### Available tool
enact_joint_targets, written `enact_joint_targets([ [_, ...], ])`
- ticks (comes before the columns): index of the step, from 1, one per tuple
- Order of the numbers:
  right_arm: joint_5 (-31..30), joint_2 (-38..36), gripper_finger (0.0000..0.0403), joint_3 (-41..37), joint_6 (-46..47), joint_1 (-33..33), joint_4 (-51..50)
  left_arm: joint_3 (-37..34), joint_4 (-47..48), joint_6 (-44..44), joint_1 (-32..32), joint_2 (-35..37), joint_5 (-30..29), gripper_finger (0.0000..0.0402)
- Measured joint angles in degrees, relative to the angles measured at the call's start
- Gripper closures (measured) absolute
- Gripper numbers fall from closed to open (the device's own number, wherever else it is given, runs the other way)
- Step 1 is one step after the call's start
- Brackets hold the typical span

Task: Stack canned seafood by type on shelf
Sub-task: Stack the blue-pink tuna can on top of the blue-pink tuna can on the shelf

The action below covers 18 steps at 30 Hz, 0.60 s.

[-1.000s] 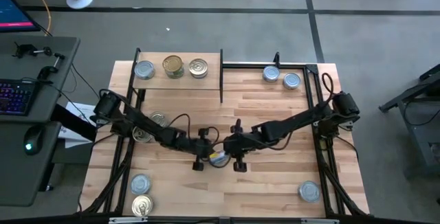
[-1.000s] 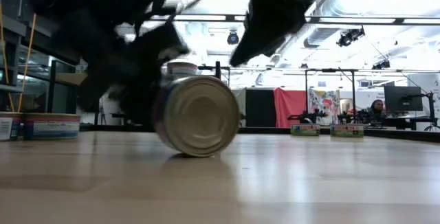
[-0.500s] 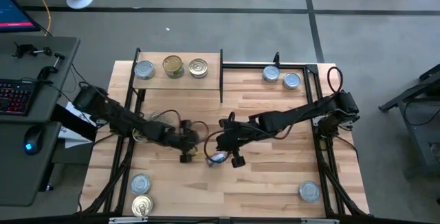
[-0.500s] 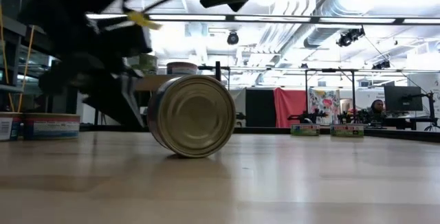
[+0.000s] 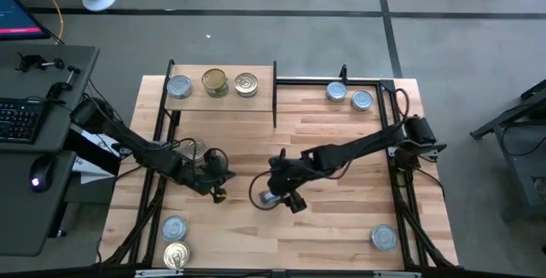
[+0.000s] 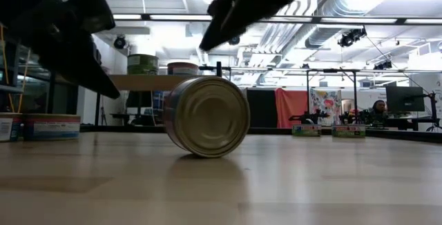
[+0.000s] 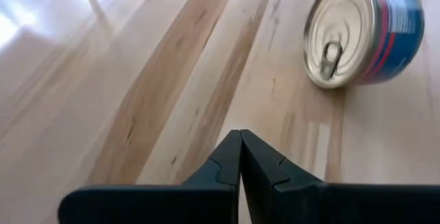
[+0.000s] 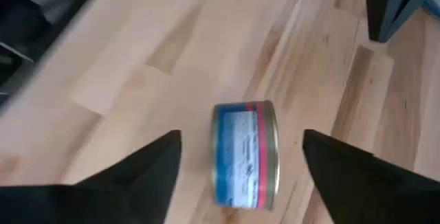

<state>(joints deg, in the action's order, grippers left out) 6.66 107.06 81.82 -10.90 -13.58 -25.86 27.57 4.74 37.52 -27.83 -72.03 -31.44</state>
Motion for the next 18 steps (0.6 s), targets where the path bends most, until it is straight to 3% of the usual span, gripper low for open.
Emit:
enact_joint_targets([
  [5, -2.12, 3.14, 0.0075, -0.02, -1.46, 0.09, -0.38, 0.0, -1.44, 4.31, 0.02, 0.04, -2.81, 0.0402],
  [18, -9.63, 8.0, 0.0081, -0.09, -3.64, -0.09, -2.22, 0.04, -1.89, 4.31, 0.02, 0.04, -3.42, 0.0402],
])
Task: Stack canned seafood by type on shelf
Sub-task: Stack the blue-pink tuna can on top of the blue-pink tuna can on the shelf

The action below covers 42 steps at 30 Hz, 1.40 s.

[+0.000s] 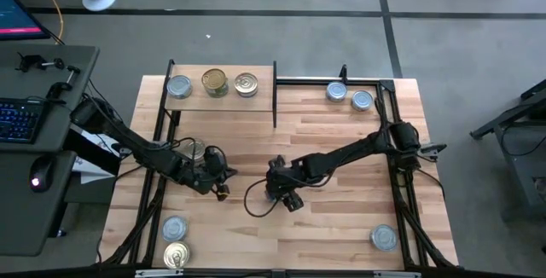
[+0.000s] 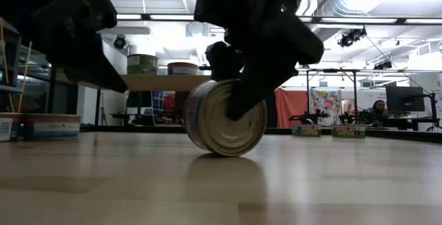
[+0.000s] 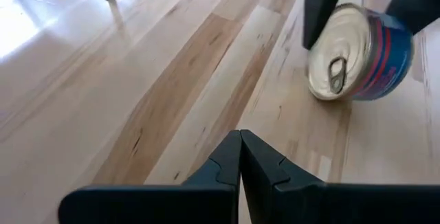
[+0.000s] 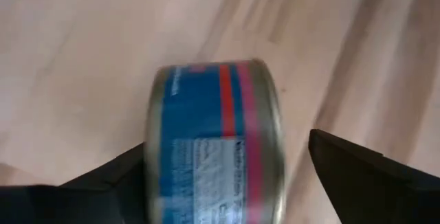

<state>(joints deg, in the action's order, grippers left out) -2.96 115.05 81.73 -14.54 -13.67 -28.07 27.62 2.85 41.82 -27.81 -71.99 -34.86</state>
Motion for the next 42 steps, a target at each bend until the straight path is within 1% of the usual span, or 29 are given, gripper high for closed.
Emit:
enact_joint_targets([
  [3, -3.42, -0.06, 0.0111, 0.0, -2.08, -0.6, -0.51, 0.0, -1.32, -0.08, 0.0, 0.0, 0.05, 0.0402],
  [6, -4.32, -0.98, 0.016, 0.44, -2.46, -1.0, -1.46, 0.04, -3.62, -2.17, 0.0, 0.53, 0.07, 0.0402],
  [10, -4.43, -1.68, 0.0234, 3.42, -3.31, -1.0, -4.08, 2.07, -2.87, -9.36, 0.11, 3.18, -0.85, 0.0402],
  [13, -5.24, -1.73, 0.0234, 7.3, -7.23, -0.67, -5.24, 4.43, -0.39, -15.91, 0.57, 7.12, -1.86, 0.0402],
  [15, -6.92, -1.96, 0.0234, 10.53, -10.47, -0.19, -6.25, 6.9, 1.98, -19.66, 0.92, 10.51, -3.02, 0.0401],
  [17, -10.54, -2.02, 0.0234, 14.36, -13.81, 0.35, -5.93, 9.94, 4.9, -23.16, 0.91, 14.4, -5.77, 0.0402],
  [20, -17.58, -2.04, 0.0234, 20.97, -18.96, 1.78, -5.53, 15.04, 7.07, -28.91, 0.36, 19.97, -10.45, 0.0401],
  [23, -24.24, -2.15, 0.0234, 26.02, -24.76, 4.31, -2.54, 20.2, 5.92, -35.37, -1.01, 24.33, -14.97, 0.0401],
  [25, -29.07, -2.24, 0.0234, 27.84, -29.13, 6.62, 0.17, 22.94, 4.98, -39.28, -1.93, 26.32, -17.17, 0.0401],
  [27, -31.83, -2.24, 0.0234, 28.64, -33.07, 9.44, 4.09, 24.66, 2.64, -42.85, -2.62, 27.89, -18.26, 0.0402],
  [30, -32.86, -2.24, 0.0234, 28.85, -37.88, 13.76, 8.62, 25.39, -1.65, -47.58, -3.16, 29.11, -18.38, 0.0401],
  [35, -32.6, -0.75, 0.0234, 28.85, -43.28, 19.6, 10.09, 25.35, -4.5, -51.18, -3.91, 29.08, -18.15, 0.0401],
  [37, -31.34, 0.06, 0.0234, 28.85, -43.78, 21.01, 10.85, 25.31, -4.44, -51.51, -3.91, 28.81, -17.88, 0.0401],
  [42, -31.32, 3.15, 0.0234, 28.85, -48.16, 22.68, 14.17, 25.27, -4.45, -51.95, -3.91, 28.4, -17.77, 0.0401],
])
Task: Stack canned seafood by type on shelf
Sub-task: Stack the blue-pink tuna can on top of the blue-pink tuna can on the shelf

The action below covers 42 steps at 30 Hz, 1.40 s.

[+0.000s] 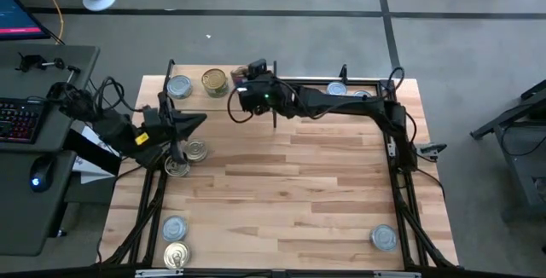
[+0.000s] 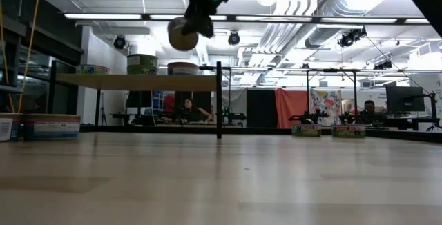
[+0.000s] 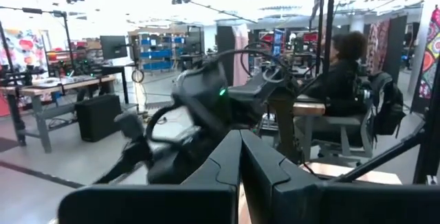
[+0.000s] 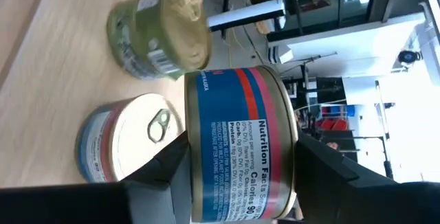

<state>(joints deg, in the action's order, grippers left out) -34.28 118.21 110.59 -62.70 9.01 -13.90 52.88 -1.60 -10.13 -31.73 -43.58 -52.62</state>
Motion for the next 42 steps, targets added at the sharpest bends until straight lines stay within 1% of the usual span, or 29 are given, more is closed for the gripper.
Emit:
enact_joint_targets([
  [9, -0.76, 3.83, 0.0234, -0.02, -0.59, 1.52, 3.7, 0.0, 0.03, 2.18, 0.0, -0.01, 0.01, 0.0401],
  [14, 0.02, 4.51, 0.02, -0.04, -1.43, 2.32, 4.79, 0.0, -0.09, 2.45, 0.0, -0.17, 0.01, 0.0402],
  [18, -0.35, 5.45, 0.0189, -0.04, -1.85, 3.14, 4.21, 0.0, -0.07, 2.53, 0.0, -0.3, 0.0, 0.0401],
  [24, -0.5, 5.65, 0.0185, -0.04, -1.75, 3.42, 4.27, 0.0, -0.03, 2.58, 0.0, -0.41, 0.0, 0.0401],
  [26, 0.38, 5.72, 0.0185, -0.04, -0.16, 3.38, 4.32, 0.0, -0.03, 2.54, 0.0, -0.38, 0.0, 0.0402],
  [32, 0.42, 5.73, 0.0183, -0.04, 5.34, 3.34, 4.25, 0.0, -0.01, 2.56, 0.0, -0.38, -0.02, 0.0401],
  [42, 0.24, 5.73, 0.0183, -0.04, 5.09, 3.33, 3.16, 0.0, 0.03, 2.53, 0.0, -0.39, -0.02, 0.0401],
])
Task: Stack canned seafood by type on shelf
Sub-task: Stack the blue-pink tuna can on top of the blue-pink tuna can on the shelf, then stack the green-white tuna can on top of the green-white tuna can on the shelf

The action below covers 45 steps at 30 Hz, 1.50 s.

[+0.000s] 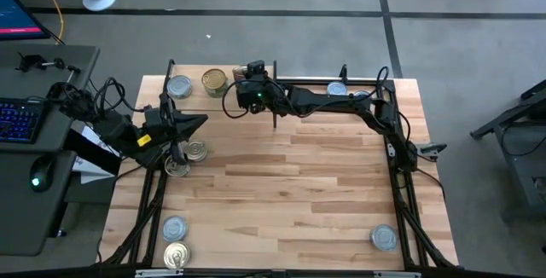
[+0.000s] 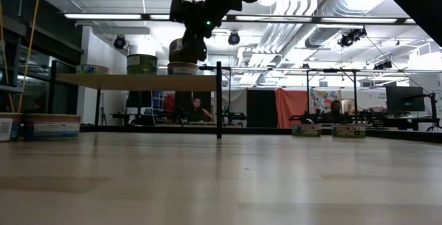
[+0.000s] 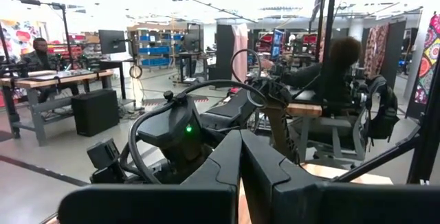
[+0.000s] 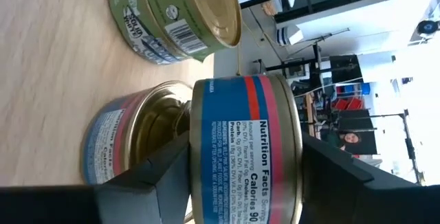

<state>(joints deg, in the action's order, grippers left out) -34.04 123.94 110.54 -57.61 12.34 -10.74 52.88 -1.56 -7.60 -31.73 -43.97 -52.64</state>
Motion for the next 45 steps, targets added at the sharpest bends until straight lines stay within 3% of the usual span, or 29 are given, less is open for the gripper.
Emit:
enact_joint_targets([
  [11, 0.52, 0.0, 0.0158, 0.0, 4.88, -0.09, -1.05, 0.0, 0.35, -0.04, 0.0, -0.02, -0.02, 0.0401],
  [30, -0.37, -0.68, 0.0025, 0.0, 9.78, -1.62, -4.45, 0.0, 0.46, -0.11, 0.0, -0.02, -0.03, 0.0402],
  [45, -1.53, -4.92, 0.0018, 0.0, 11.97, -3.3, -7.39, 0.02, 2.42, 2.79, -0.41, -0.28, 0.02, 0.0401],
])
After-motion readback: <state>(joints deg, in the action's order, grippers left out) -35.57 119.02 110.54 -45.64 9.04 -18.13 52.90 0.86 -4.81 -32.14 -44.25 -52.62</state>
